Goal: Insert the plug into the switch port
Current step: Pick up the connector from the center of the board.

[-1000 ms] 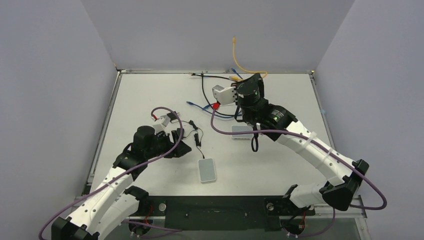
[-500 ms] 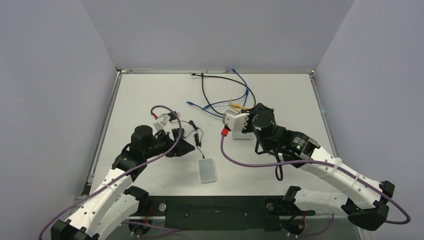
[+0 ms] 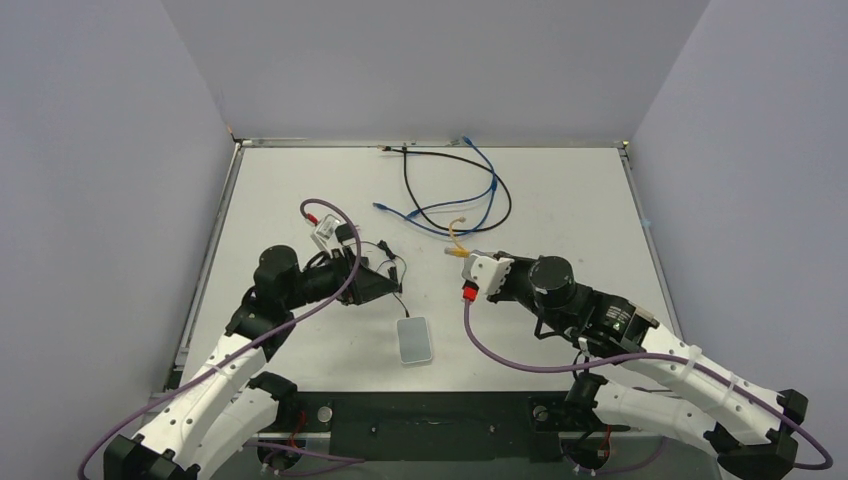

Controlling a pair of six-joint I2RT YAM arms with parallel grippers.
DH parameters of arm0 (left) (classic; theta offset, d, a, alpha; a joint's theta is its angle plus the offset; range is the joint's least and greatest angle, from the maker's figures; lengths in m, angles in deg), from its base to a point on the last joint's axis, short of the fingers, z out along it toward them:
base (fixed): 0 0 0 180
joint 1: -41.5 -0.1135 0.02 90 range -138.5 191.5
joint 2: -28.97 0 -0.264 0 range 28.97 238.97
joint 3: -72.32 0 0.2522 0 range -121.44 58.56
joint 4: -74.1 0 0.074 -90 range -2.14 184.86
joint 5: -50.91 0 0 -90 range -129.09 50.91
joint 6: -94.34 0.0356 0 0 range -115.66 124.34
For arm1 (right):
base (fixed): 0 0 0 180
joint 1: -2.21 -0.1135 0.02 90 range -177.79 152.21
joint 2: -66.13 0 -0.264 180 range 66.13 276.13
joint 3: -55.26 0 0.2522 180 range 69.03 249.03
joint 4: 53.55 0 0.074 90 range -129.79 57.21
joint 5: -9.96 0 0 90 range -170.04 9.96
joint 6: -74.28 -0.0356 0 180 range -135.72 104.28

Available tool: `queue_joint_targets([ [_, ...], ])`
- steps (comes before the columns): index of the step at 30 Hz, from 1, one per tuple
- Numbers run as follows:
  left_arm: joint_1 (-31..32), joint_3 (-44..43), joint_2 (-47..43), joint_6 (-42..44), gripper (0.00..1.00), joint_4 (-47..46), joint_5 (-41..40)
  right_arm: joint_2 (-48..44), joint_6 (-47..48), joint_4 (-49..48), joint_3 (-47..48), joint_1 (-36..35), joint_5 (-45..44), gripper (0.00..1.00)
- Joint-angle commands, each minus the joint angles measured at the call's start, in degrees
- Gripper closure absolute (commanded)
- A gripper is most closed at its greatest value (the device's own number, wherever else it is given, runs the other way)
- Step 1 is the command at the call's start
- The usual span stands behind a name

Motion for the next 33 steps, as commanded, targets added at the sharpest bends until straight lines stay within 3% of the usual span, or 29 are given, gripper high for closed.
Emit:
queue_joint_targets([
  [1, -0.46, -1.62, 0.04, -5.87, 0.34, -13.35, 6.72, -2.75, -6.98, -6.94, -2.55, -0.44, 8.63, 1.0],
  [6, -0.46, -1.67, 0.28, -9.73, 0.34, -20.71, 10.55, -3.05, -10.8, -9.51, -4.09, -0.36, 14.27, 1.0],
  [16, -0.46, -3.69, 0.73, -12.56, 0.35, -25.22, 16.07, 0.14, -15.39, -10.89, -1.36, -0.35, 25.36, 1.0],
  [33, -0.41, -4.41, 0.76, -12.89, 0.48, -24.86, 16.84, 3.26, -17.59, -14.35, -0.89, -0.48, 29.84, 1.0],
])
